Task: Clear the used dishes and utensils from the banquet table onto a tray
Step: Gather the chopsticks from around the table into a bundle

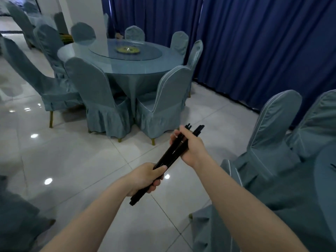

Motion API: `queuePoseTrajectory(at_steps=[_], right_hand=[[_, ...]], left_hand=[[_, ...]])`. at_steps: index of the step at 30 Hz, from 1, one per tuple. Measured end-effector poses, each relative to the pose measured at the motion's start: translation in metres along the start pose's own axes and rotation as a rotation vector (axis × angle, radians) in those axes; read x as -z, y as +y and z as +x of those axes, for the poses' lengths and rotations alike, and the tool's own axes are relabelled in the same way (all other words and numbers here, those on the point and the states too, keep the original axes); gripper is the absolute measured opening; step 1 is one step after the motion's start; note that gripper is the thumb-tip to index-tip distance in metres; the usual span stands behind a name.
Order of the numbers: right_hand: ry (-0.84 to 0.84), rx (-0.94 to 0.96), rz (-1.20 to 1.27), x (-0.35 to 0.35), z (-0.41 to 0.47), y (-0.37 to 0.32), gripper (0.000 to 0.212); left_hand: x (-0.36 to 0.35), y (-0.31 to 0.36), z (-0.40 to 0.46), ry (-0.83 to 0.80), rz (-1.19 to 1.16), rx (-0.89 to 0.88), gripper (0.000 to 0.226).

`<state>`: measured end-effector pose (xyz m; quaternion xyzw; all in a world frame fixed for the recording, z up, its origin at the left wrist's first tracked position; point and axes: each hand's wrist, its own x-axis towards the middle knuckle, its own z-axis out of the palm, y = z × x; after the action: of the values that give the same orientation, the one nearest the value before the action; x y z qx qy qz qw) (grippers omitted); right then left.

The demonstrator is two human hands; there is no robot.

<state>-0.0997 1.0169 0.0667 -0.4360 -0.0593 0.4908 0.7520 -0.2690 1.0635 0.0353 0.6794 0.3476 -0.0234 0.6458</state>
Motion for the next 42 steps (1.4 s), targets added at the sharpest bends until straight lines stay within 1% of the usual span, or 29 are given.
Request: queuePoseTrajectory(at_steps=[1,2,4,6,8,11,14,16,18,20,23,25,26,30,33,35,37,40,42], right_hand=[[0.043,0.032,0.036,-0.004,0.020,-0.009,0.010],[0.086,0.068,0.065,-0.007,0.037,-0.019,0.013],[0.180,0.122,0.129,-0.006,0.067,-0.042,0.025],[0.259,0.166,0.203,0.003,0.093,-0.066,0.030],[0.331,0.217,0.263,0.015,0.120,-0.092,0.031],[0.354,0.274,0.362,0.035,0.165,-0.129,0.040],[0.333,0.297,0.389,0.064,0.208,-0.160,0.044],[0.345,0.329,0.375,0.089,0.232,-0.192,0.047],[0.413,0.399,0.286,0.117,0.249,-0.228,0.050],[0.469,0.439,0.092,0.140,0.262,-0.259,0.053],[0.484,0.362,-0.259,0.167,0.280,-0.281,0.058],[0.514,0.339,-0.369,0.187,0.291,-0.293,0.059],[0.548,0.350,-0.357,0.199,0.296,-0.300,0.059],[0.730,0.449,-0.150,0.243,0.298,-0.330,0.059],[0.905,0.523,-0.053,0.280,0.297,-0.346,0.052],[1.008,0.541,-0.007,0.299,0.286,-0.347,0.046],[1.141,0.593,0.042,0.322,0.267,-0.342,0.036],[1.335,0.594,0.053,0.349,0.226,-0.323,0.021],[1.468,0.592,0.061,0.369,0.196,-0.313,0.015]], left_hand=[[0.014,0.010,0.016,-0.022,0.049,-0.009,0.033],[0.025,0.020,0.033,-0.043,0.118,-0.027,0.032],[0.040,0.044,0.064,-0.093,0.252,-0.074,0.030],[0.043,0.070,0.099,-0.170,0.290,-0.107,0.024],[0.039,0.095,0.139,-0.213,0.289,-0.125,0.016],[0.032,0.133,0.207,-0.204,0.361,-0.175,0.012],[0.027,0.168,0.274,-0.139,0.466,-0.184,0.024],[0.029,0.192,0.315,-0.085,0.648,-0.237,0.032],[0.033,0.215,0.352,-0.046,0.865,-0.328,0.034],[0.032,0.240,0.385,-0.034,1.002,-0.408,0.035],[0.010,0.273,0.435,-0.085,1.121,-0.492,0.038],[-0.013,0.293,0.476,-0.137,1.172,-0.552,0.037],[-0.024,0.304,0.496,-0.168,1.192,-0.588,0.036],[-0.073,0.341,0.564,-0.322,1.256,-0.738,0.037],[-0.110,0.368,0.607,-0.437,1.218,-0.806,0.038],[-0.129,0.382,0.622,-0.502,1.110,-0.784,0.038],[-0.158,0.396,0.639,-0.618,1.011,-0.743,0.037],[-0.206,0.409,0.651,-0.792,0.943,-0.683,0.037],[-0.242,0.417,0.658,-0.886,0.917,-0.650,0.034]])
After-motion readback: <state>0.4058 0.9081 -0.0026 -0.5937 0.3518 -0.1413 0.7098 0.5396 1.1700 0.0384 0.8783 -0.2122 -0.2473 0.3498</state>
